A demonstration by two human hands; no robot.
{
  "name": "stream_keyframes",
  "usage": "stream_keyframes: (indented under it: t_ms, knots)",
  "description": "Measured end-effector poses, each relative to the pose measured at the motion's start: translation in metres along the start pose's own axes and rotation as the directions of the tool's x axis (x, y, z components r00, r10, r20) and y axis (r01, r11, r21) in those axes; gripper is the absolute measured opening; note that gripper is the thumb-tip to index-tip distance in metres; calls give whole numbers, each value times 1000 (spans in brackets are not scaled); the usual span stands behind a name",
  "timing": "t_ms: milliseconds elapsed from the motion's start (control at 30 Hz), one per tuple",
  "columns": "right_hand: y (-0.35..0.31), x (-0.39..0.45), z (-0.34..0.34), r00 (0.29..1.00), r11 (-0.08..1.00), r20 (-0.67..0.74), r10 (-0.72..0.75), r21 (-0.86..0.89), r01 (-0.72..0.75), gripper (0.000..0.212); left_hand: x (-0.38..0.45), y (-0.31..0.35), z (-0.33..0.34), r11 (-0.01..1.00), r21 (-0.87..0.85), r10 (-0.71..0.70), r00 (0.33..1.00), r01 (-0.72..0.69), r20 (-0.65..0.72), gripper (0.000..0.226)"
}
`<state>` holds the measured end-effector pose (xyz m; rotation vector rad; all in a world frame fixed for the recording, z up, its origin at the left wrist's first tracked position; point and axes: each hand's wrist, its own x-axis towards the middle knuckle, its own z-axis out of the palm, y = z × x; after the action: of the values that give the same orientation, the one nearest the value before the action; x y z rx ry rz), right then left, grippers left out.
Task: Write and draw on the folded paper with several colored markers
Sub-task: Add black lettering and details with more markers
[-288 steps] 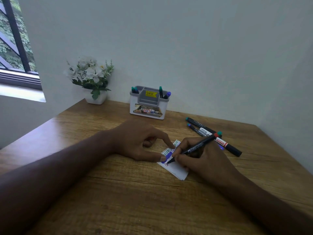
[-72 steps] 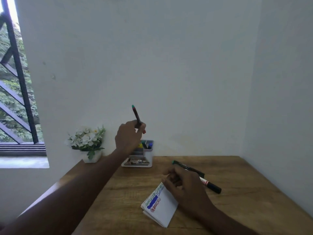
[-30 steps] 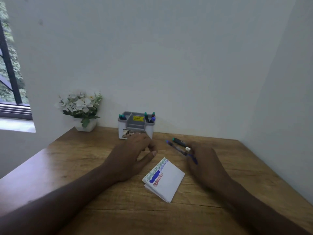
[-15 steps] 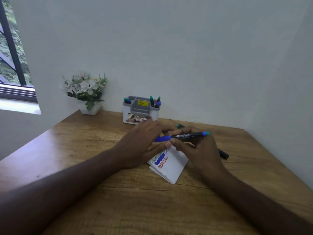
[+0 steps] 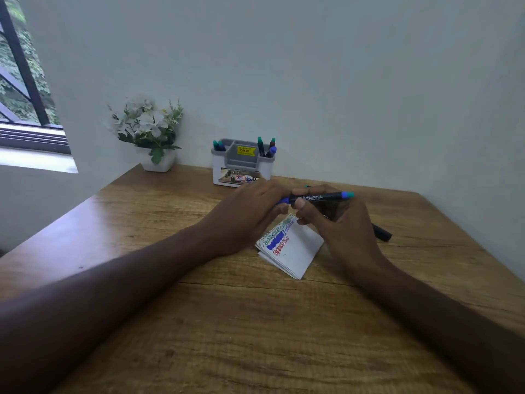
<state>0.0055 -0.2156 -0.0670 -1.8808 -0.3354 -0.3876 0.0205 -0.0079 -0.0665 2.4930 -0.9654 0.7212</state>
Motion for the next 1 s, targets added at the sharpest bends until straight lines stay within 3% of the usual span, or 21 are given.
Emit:
stream_keyframes:
  t_ms: [100, 200, 300, 500, 733, 867, 933, 1000]
  knots:
    - [-4, -2, -1, 997, 997, 5, -71, -26, 71, 25, 2, 2, 1, 998, -42, -53, 997, 56, 56, 21]
    - [-4, -3, 1, 997, 996, -11, -76, -56, 75, 39, 3, 5, 2, 991, -84, -91, 990, 100, 112, 13]
    - [-4, -4, 3, 996, 995, 19, -84, -59, 85, 29, 0, 6, 0, 978, -174, -95, 989, 114, 114, 7]
    - [-4, -5, 4, 998, 997, 47, -51, -64, 54, 36, 3, 6, -1, 982, -150, -89, 982, 115, 168, 38]
    - [-6, -5, 0, 993, 997, 110, -44, 69, 36, 28, 3, 3, -3, 993, -111, -32, 997, 41, 77, 33]
    - [-12, -2, -8, 997, 989, 57, -49, 141, 41, 33, -3, -3, -9, 990, -100, -91, 989, 103, 114, 49]
    - [-13, 3, -16, 1000, 968, -16, 12, 253, -8, 33, -8, -9, -14, 986, -103, -115, 982, 131, 148, 46]
    - [-12, 8, -24, 997, 926, 4, 78, 370, -74, 28, -10, -14, -19, 991, -75, -97, 976, 113, 196, 45]
